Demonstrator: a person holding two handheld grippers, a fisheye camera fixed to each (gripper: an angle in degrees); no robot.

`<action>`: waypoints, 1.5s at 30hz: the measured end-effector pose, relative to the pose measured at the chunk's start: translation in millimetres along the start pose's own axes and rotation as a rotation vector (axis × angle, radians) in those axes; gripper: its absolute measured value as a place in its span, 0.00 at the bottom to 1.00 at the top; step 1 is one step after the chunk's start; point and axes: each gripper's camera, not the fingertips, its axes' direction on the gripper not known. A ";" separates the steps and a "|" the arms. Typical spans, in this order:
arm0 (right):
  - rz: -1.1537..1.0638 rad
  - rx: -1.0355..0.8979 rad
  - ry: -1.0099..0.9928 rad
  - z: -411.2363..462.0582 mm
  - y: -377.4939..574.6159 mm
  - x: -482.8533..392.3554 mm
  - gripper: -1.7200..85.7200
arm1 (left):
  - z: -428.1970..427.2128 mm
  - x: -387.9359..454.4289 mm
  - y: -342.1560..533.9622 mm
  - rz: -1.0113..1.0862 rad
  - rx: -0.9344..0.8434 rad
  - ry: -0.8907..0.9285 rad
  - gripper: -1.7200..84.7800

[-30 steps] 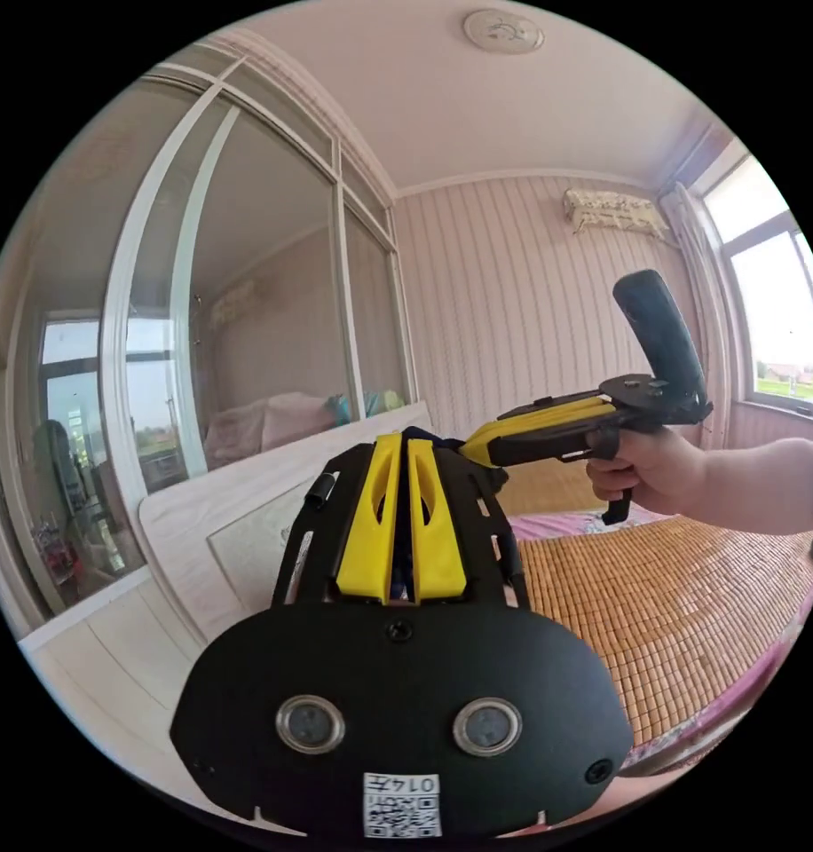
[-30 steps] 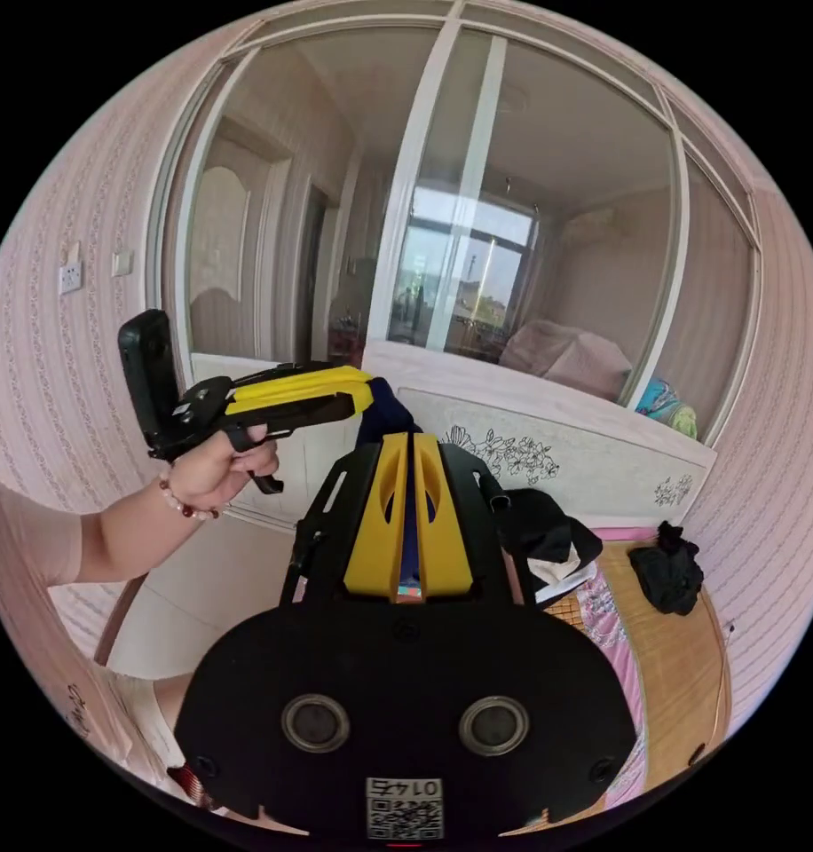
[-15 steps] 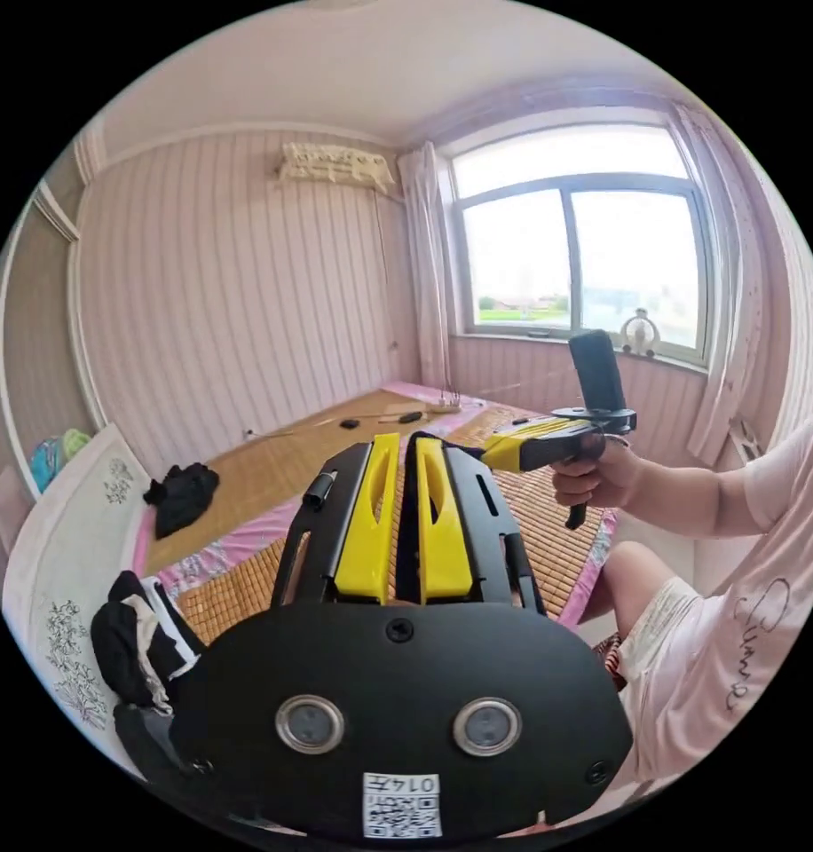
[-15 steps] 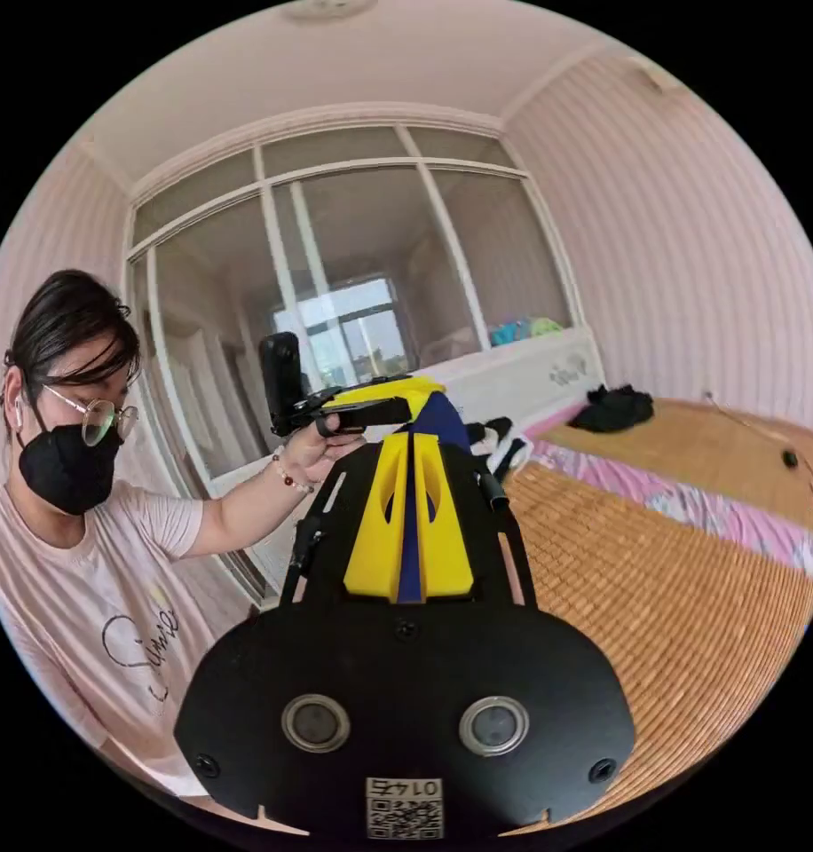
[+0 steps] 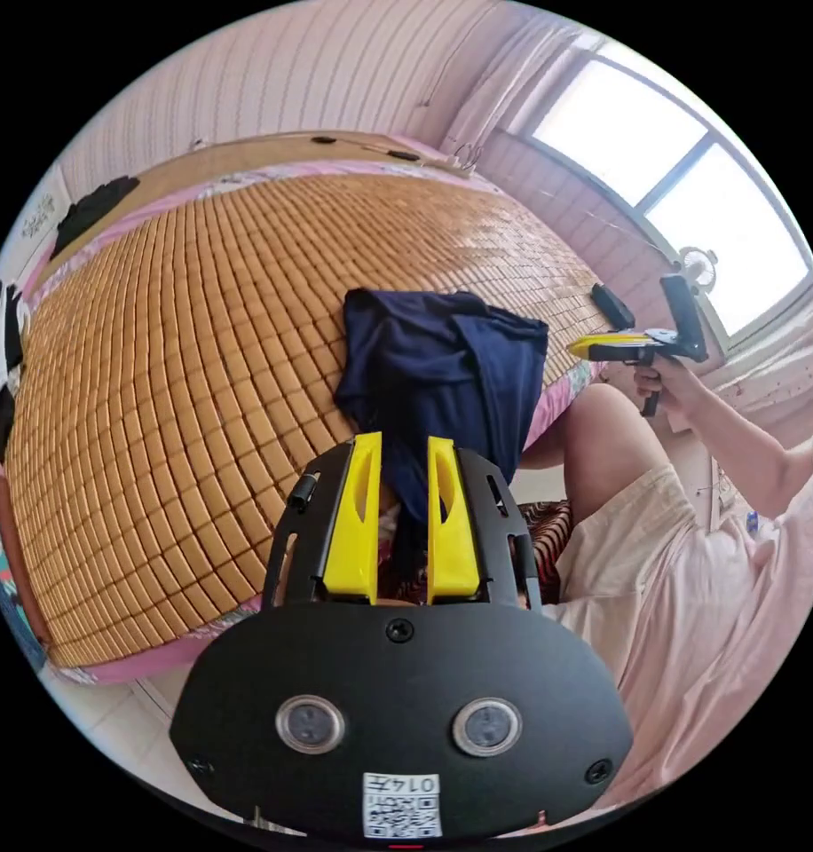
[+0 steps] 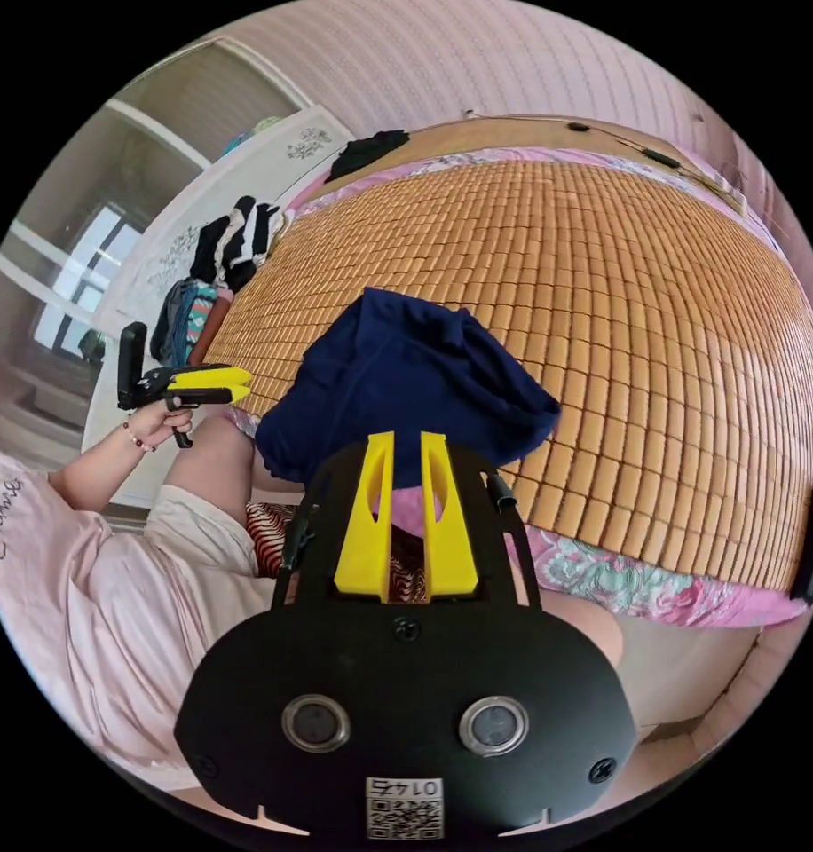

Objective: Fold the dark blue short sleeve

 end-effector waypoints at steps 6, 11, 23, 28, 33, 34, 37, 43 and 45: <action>0.038 -0.075 0.034 64.9 -57.3 -10.0 0.15 | 50.8 -14.9 -45.6 -0.091 -0.070 -0.005 0.14; 0.159 -0.111 -0.032 45.9 -35.4 19.5 0.04 | 61.5 -22.9 -73.3 -0.014 -0.116 0.040 0.02; 0.134 0.546 -0.060 -175.5 101.3 50.1 0.03 | -158.5 -31.4 -254.1 0.263 0.422 -0.063 0.02; 0.260 0.465 0.104 -131.3 115.6 70.9 0.03 | -145.1 -56.9 -327.6 0.074 0.417 -0.036 0.11; 0.410 0.335 0.113 -88.5 144.4 99.2 0.03 | -81.8 -48.4 -242.0 0.096 0.330 0.038 0.13; 0.421 0.336 0.105 -87.6 148.2 101.7 0.03 | -55.1 -44.4 -208.9 0.104 0.253 0.022 0.11; 0.438 0.327 0.074 -86.1 158.5 108.5 0.03 | 9.7 -39.5 -140.3 0.055 0.074 -0.040 0.08; 0.366 0.336 0.075 -97.0 155.9 97.9 0.03 | 92.5 -28.2 -121.2 -0.135 -0.098 -0.001 0.15; 0.351 0.352 0.072 -103.5 156.9 96.0 0.03 | 102.5 -24.4 -124.1 -0.163 -0.102 -0.100 0.13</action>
